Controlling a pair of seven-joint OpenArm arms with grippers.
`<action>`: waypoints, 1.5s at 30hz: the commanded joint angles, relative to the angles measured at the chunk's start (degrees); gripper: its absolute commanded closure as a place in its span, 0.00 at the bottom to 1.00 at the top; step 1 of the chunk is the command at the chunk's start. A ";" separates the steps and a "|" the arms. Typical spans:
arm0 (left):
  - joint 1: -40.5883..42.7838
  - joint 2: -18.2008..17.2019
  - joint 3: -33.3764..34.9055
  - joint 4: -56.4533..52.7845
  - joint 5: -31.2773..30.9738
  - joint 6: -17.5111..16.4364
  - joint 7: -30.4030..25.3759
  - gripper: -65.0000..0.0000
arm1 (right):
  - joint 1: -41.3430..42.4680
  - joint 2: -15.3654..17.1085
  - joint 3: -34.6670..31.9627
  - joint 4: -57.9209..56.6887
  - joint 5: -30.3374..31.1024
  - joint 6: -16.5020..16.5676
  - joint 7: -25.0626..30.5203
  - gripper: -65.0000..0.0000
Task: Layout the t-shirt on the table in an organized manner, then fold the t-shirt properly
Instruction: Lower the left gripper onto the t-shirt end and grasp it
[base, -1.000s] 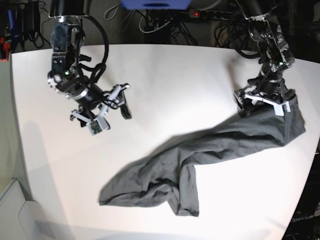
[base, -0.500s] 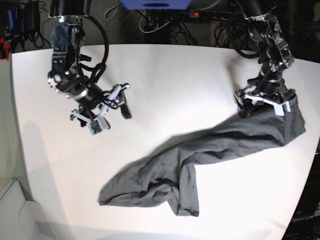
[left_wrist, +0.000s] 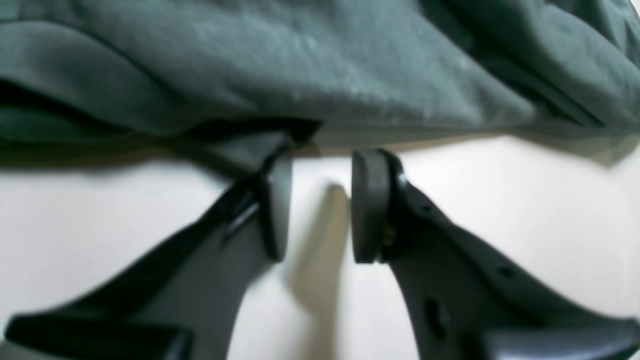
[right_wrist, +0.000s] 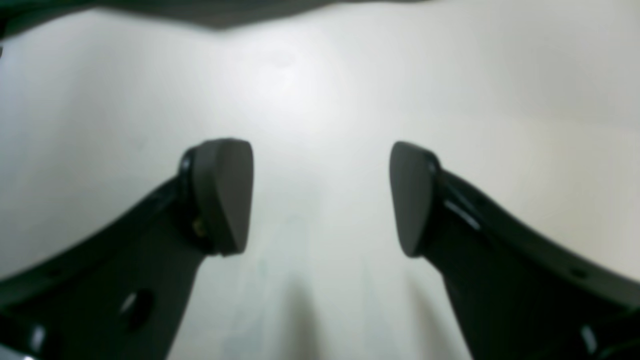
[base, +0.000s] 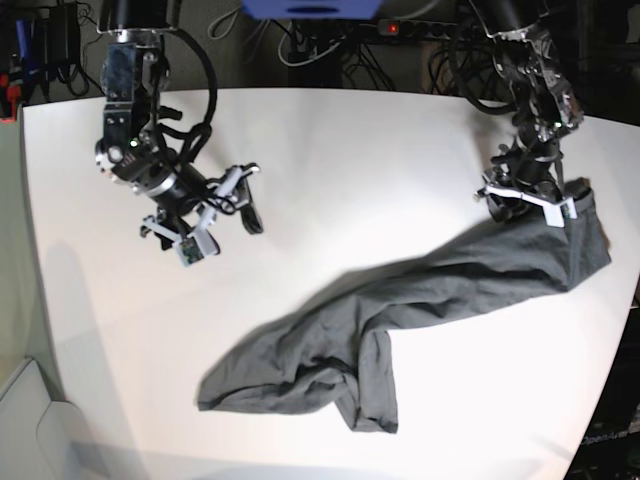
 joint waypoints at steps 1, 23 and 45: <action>0.38 0.05 0.09 -0.01 0.61 0.46 2.54 0.70 | 0.40 0.16 0.05 0.88 0.89 0.16 1.38 0.33; 1.96 2.51 -10.19 -0.01 -2.81 0.10 3.16 0.69 | 0.13 0.16 0.05 0.88 0.89 0.16 1.38 0.33; -1.47 3.92 -10.46 -6.43 -2.81 0.10 2.54 0.52 | 0.04 1.39 -0.04 0.88 0.80 0.16 1.30 0.33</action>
